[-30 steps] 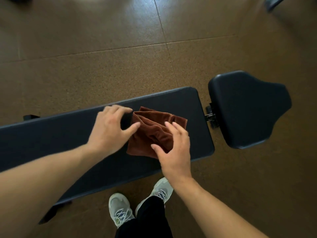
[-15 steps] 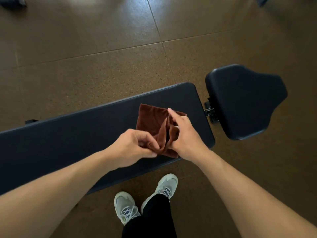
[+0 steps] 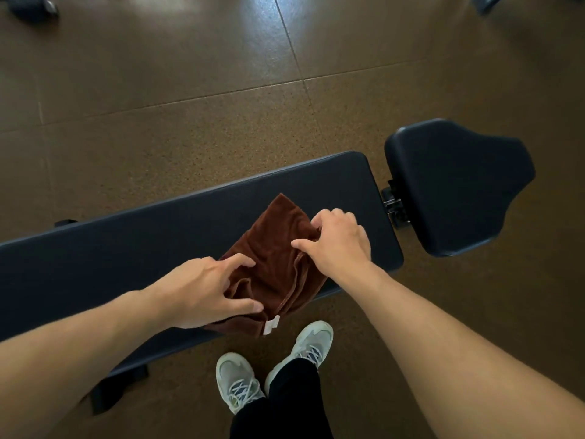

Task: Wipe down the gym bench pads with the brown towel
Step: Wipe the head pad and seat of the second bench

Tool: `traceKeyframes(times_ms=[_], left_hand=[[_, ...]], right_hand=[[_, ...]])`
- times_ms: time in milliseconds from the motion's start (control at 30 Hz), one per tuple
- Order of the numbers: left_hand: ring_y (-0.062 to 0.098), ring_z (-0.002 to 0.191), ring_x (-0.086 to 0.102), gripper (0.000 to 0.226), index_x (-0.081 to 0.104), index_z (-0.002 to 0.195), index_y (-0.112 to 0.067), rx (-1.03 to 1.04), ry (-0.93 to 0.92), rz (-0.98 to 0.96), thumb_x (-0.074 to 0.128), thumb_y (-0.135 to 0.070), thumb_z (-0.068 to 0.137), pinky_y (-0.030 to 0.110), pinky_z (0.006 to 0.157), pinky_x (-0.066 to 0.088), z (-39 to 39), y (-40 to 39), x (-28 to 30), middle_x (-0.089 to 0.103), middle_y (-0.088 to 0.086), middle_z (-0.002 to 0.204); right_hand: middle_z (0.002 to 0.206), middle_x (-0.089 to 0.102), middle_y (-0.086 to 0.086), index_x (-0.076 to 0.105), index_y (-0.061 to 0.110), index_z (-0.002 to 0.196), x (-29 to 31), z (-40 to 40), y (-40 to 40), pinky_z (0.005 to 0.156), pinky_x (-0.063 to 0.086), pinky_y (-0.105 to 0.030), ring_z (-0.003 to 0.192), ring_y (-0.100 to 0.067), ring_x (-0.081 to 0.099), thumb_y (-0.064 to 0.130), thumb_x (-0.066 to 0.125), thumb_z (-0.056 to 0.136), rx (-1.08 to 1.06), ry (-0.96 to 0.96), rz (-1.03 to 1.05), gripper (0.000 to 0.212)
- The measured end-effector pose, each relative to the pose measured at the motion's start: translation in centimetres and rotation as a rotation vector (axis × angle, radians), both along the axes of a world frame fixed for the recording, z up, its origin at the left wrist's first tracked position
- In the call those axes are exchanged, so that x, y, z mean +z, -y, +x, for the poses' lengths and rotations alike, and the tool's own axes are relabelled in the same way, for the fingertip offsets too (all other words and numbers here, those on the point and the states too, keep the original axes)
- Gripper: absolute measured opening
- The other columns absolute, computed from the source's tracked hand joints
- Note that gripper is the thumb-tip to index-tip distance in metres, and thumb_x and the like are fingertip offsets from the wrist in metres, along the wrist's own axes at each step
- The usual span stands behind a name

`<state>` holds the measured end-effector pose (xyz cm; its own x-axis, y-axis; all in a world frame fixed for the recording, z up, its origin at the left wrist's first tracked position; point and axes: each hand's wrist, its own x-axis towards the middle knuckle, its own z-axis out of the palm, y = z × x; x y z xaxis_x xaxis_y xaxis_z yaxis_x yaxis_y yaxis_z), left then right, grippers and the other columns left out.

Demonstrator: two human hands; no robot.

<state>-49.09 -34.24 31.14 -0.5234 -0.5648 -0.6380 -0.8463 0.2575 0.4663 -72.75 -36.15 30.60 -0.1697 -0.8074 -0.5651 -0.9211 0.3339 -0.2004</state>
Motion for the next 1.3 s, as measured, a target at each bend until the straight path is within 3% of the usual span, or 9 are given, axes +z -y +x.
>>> traceKeyframes(times_ms=[133, 267, 467, 600, 700, 833, 967, 1100, 1300], left_hand=[[0.002, 0.078, 0.055, 0.097, 0.009, 0.156, -0.043, -0.135, 0.057, -0.127, 0.056, -0.08, 0.079, 0.012, 0.063, 0.036, 1.0, -0.2, -0.1, 0.057, -0.016, 0.083], [0.01, 0.095, 0.064, 0.059, 0.058, 0.136, -0.035, -0.346, -0.204, -0.586, 0.078, -0.039, 0.081, 0.024, 0.094, 0.044, 1.4, 0.5, -1.8, 0.07, -0.016, 0.102], [0.008, 0.096, 0.059, 0.018, 0.07, 0.105, -0.038, -0.482, -0.347, -0.443, 0.068, -0.033, 0.088, 0.03, 0.098, 0.046, -1.6, -1.7, -2.5, 0.062, -0.018, 0.1], [0.003, 0.09, 0.064, 0.024, 0.065, 0.109, -0.035, -0.21, -0.321, -0.284, 0.049, -0.045, 0.094, 0.023, 0.084, 0.052, -1.0, -3.1, -2.2, 0.067, -0.017, 0.098], [0.01, 0.073, 0.067, 0.018, 0.061, 0.105, -0.034, 0.221, -0.284, -0.45, 0.047, -0.038, 0.095, 0.03, 0.066, 0.054, 0.6, -2.2, -2.1, 0.069, -0.013, 0.085], [0.016, 0.097, 0.062, 0.026, 0.062, 0.123, -0.02, 0.381, -0.233, -0.65, 0.052, -0.02, 0.1, 0.035, 0.085, 0.052, 2.3, 0.3, -2.1, 0.065, -0.002, 0.107], [0.022, 0.154, 0.018, 0.055, 0.031, 0.157, -0.026, -0.038, -0.106, -0.555, 0.034, -0.034, 0.103, 0.044, 0.123, 0.021, 0.4, -0.1, -3.8, 0.024, 0.003, 0.166], [0.021, 0.155, -0.014, 0.06, 0.002, 0.161, -0.019, -0.052, 0.025, -0.465, 0.015, -0.035, 0.105, 0.046, 0.125, 0.006, -2.6, -1.4, -6.2, -0.006, 0.005, 0.169], [0.022, 0.152, -0.024, 0.06, -0.012, 0.158, -0.019, -0.021, 0.051, -0.495, 0.01, -0.034, 0.105, 0.045, 0.126, -0.005, -7.9, 6.3, -6.2, -0.021, 0.004, 0.166]], right_hand=[[0.092, 0.065, 0.005, 0.051, 0.028, 0.087, 0.4, -1.2, 0.5, 0.078, 0.055, -0.04, 0.089, -0.02, 0.064, 0.034, 0.068, 0.097, -0.202, 0.224, -0.038, 0.021], [0.101, 0.074, 0.012, 0.057, 0.037, 0.111, 1.6, -4.0, 2.5, 0.095, 0.057, -0.043, 0.1, -0.012, 0.069, 0.018, 0.068, 0.098, -0.397, 0.463, -0.218, 0.025], [0.122, 0.072, 0.016, 0.063, 0.038, 0.125, 5.0, -5.4, 6.2, 0.099, 0.044, -0.02, 0.121, -0.006, 0.063, 0.005, 0.062, 0.099, -0.268, 0.404, -0.307, 0.042], [0.125, 0.07, 0.008, 0.057, 0.039, 0.134, 6.8, -1.5, 2.7, 0.105, 0.052, -0.04, 0.12, -0.017, 0.065, 0.011, 0.063, 0.094, 0.032, 0.298, -0.43, 0.05], [0.127, 0.064, 0.01, 0.051, 0.045, 0.138, 6.0, 2.3, -3.0, 0.1, 0.049, -0.04, 0.12, -0.019, 0.059, 0.031, 0.065, 0.096, 0.396, 0.257, -0.099, 0.046], [0.154, 0.05, 0.008, 0.052, 0.033, 0.149, 1.3, 3.6, -7.8, 0.122, 0.034, -0.042, 0.144, -0.017, 0.042, 0.031, 0.056, 0.104, 0.323, 0.192, -0.164, 0.045], [0.173, -0.008, 0.002, 0.004, 0.027, 0.166, -3.6, 4.5, -8.0, 0.129, -0.007, -0.052, 0.16, -0.021, -0.012, 0.054, 0.031, 0.107, 0.235, 0.088, -0.139, 0.07], [0.174, 0.009, -0.006, 0.016, 0.021, 0.165, -6.4, 3.8, -7.3, 0.123, 0.005, -0.062, 0.161, -0.031, 0.004, 0.058, 0.031, 0.103, 0.354, -0.031, -0.269, 0.074], [0.175, 0.0, 0.005, 0.007, 0.034, 0.166, -7.2, -2.0, 0.3, 0.122, -0.003, -0.072, 0.159, -0.036, -0.015, 0.064, 0.024, 0.102, 0.345, -0.081, -0.316, 0.073]])
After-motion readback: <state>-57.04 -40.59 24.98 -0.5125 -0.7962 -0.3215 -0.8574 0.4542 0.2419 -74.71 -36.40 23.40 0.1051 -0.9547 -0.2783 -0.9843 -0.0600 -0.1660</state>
